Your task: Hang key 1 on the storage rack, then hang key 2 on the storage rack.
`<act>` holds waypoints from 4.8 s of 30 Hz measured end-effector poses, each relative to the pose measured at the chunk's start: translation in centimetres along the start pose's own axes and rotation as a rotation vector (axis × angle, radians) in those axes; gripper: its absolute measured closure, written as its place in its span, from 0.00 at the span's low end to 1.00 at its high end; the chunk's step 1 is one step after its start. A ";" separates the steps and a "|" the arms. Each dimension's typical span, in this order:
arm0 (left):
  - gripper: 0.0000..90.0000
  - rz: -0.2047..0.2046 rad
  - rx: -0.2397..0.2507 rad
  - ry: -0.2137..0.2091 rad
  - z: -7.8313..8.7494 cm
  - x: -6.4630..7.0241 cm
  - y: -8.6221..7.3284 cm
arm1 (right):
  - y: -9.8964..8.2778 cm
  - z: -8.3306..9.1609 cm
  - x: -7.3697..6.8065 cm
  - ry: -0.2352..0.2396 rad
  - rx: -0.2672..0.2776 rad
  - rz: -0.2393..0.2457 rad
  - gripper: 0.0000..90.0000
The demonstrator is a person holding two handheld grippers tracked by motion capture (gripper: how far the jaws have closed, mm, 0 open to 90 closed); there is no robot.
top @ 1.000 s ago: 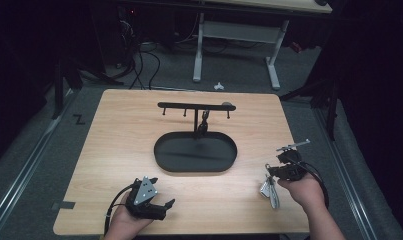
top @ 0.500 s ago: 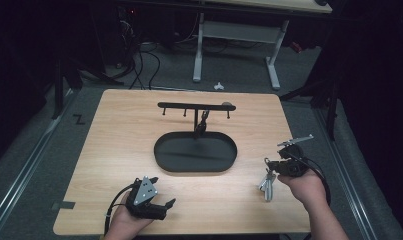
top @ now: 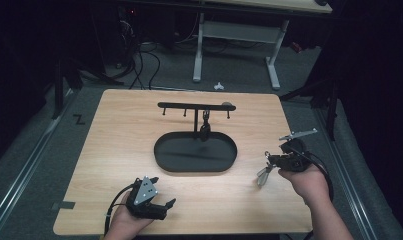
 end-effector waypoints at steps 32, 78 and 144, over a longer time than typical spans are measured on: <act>0.11 0.006 0.004 0.033 1.3 0.0 -0.6 | 4.9 0.6 -3.9 0.039 0.035 0.096 0.97; 0.11 0.021 0.006 0.049 2.0 -0.4 -1.0 | 11.9 -1.6 -8.7 0.074 0.051 0.155 0.97; 0.11 0.000 -0.012 0.022 1.7 -0.1 -1.0 | 13.7 -2.4 -6.7 0.096 0.057 0.131 0.95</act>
Point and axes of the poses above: each handheld gripper's, and its own axes: z roughly backward along the jaws, y roughly out of its top, x roughly to its right, the point moved 1 cm from there along -z, roughly forward along the jaws, and after that the axes turned 5 degrees about -z, right-handed, at the moved point
